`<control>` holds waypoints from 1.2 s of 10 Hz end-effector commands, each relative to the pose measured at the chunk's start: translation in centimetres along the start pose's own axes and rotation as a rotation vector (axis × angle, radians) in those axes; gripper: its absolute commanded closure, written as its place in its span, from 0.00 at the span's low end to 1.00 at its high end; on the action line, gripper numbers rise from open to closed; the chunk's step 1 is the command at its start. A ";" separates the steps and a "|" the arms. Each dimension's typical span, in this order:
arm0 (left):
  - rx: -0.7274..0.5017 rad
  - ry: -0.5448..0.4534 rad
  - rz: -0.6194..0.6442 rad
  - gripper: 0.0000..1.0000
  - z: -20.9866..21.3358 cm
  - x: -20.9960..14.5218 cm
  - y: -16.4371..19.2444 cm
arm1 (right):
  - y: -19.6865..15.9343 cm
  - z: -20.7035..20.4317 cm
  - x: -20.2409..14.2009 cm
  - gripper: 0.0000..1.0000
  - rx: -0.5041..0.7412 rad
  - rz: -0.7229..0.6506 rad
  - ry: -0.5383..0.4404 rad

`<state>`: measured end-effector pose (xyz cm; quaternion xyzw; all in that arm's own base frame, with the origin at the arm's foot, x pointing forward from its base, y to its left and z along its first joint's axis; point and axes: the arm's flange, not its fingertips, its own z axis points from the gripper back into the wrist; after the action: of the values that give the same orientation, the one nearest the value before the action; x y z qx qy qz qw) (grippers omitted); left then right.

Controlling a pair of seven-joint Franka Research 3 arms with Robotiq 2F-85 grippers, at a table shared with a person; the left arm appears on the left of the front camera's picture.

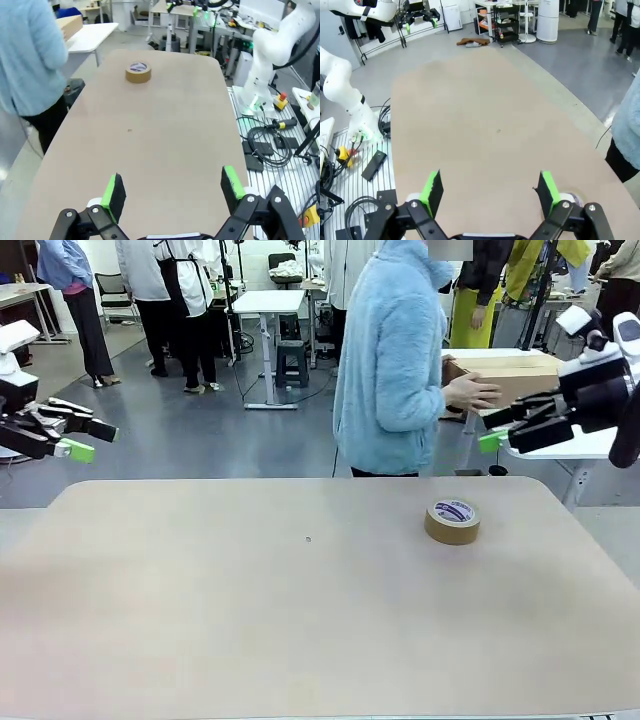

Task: Wrap the clocks to prevent damage.
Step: After the human seals the box with tape, release both hands from the side flaps of the Package Box.

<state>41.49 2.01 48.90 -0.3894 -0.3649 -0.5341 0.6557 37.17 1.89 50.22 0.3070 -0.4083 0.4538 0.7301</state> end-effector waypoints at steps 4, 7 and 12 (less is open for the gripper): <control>0.140 -0.026 -0.010 0.00 4.8 0.0 -1.4 | 0.9 2.1 -2.7 0.00 0.003 -0.016 -0.032; 0.134 0.011 -0.037 0.00 5.3 0.9 -1.6 | 1.4 2.9 -2.4 0.00 -0.006 -0.013 -0.013; 0.134 -0.022 -0.020 0.00 5.6 0.5 -1.4 | 0.6 2.5 -1.9 0.00 -0.008 -0.024 -0.025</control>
<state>39.87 6.54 51.99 -0.3460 -0.4089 -0.5128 0.6709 35.24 -0.81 49.95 0.3131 -0.4154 0.4406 0.7317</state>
